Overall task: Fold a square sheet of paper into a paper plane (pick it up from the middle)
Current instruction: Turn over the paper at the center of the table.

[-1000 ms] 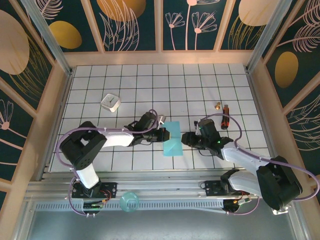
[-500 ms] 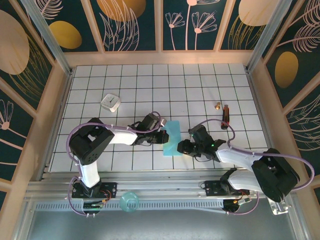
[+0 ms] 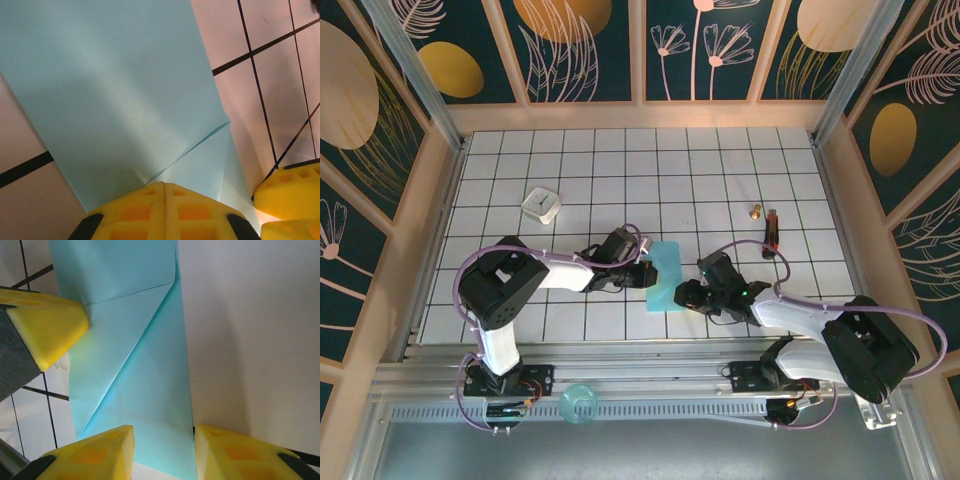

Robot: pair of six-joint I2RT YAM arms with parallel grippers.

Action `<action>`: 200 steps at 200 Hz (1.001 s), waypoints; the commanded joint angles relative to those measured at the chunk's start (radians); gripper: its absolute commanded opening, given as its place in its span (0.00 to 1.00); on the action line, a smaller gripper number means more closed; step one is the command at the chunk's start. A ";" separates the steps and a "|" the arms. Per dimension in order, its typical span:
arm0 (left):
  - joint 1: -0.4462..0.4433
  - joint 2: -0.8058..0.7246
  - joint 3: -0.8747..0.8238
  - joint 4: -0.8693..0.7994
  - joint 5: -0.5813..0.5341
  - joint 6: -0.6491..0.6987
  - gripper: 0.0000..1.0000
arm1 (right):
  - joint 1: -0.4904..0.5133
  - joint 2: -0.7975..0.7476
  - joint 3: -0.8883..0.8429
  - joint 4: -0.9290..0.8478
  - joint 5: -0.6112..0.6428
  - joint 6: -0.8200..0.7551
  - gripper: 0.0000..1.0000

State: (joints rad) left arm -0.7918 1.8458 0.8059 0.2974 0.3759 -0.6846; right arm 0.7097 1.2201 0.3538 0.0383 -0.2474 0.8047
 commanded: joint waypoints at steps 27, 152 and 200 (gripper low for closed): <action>0.000 0.041 -0.027 -0.054 -0.014 0.022 0.00 | -0.019 0.003 -0.019 0.099 -0.078 0.014 0.35; 0.000 0.047 -0.029 -0.052 -0.003 0.022 0.00 | -0.099 -0.003 -0.071 0.273 -0.192 -0.097 0.38; 0.000 0.038 -0.029 -0.058 -0.006 0.022 0.00 | -0.142 0.036 -0.067 0.302 -0.222 -0.102 0.38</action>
State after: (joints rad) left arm -0.7910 1.8458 0.8040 0.3027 0.3813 -0.6811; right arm 0.5831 1.2358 0.2958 0.3031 -0.4473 0.7200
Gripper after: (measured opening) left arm 0.061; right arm 0.386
